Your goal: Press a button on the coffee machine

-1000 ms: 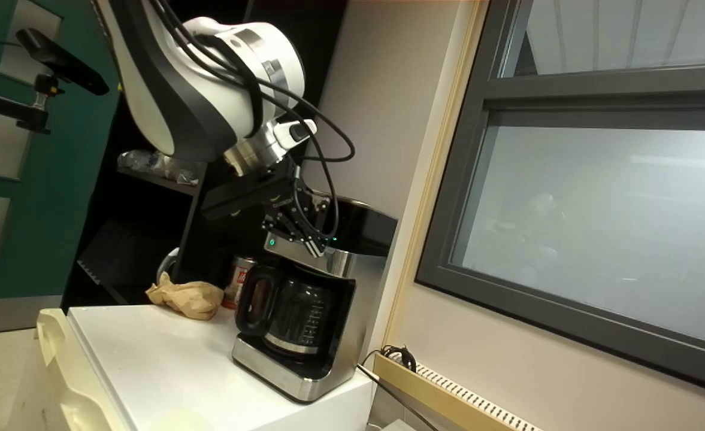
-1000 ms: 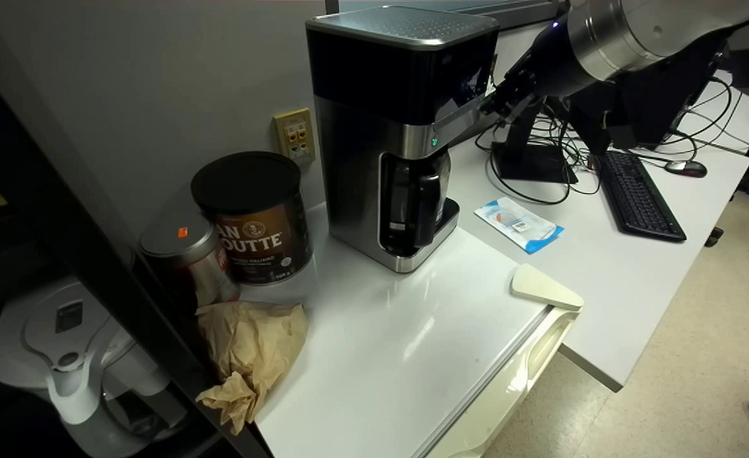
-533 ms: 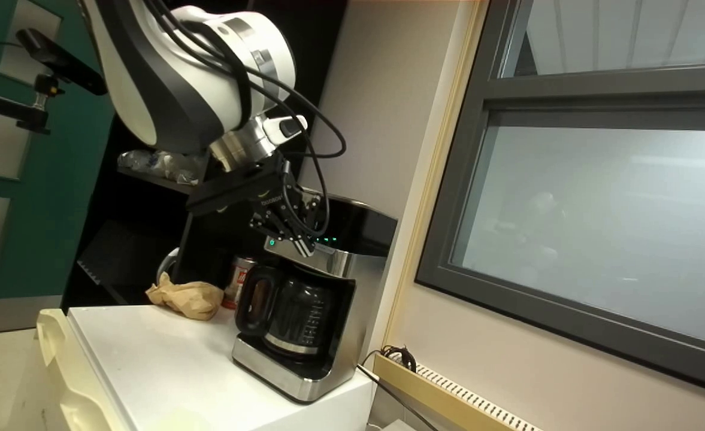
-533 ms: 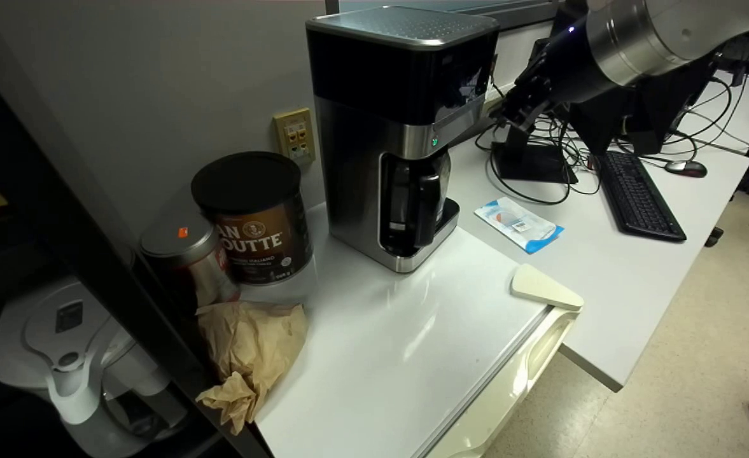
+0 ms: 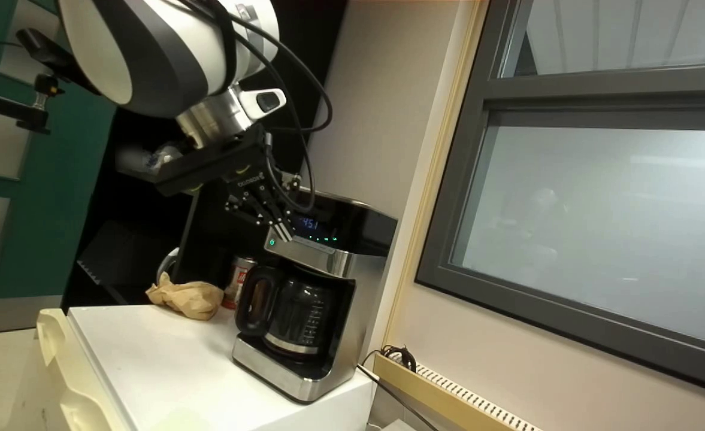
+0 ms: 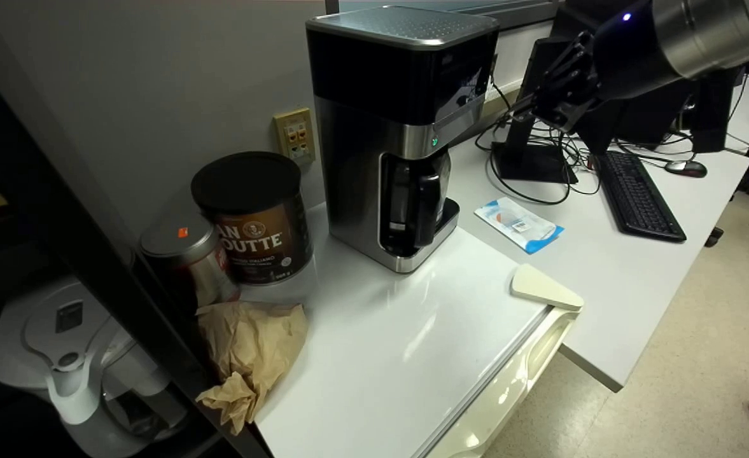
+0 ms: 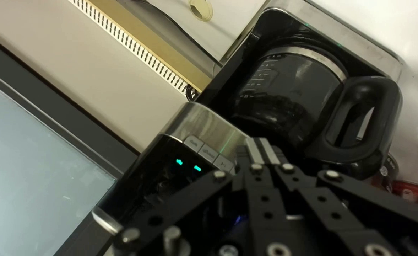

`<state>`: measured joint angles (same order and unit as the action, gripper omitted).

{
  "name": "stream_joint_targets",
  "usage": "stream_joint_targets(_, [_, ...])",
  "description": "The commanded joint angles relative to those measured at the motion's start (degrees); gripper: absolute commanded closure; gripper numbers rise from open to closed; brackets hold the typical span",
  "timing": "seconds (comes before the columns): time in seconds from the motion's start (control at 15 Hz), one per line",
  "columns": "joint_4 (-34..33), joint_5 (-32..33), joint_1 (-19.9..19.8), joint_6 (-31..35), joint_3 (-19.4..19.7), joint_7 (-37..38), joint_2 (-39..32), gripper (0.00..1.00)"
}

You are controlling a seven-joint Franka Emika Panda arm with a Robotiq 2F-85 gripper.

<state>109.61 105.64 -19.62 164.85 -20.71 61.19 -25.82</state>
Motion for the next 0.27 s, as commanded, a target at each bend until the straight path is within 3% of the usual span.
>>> stream_joint_targets(0.0, [3.90, 3.58, -0.80, 1.23, -0.22, 3.34, 4.20, 1.00])
stream_joint_targets(0.2, [5.01, 5.05, -1.00, 1.58, -0.24, 4.27, 5.41, 1.00])
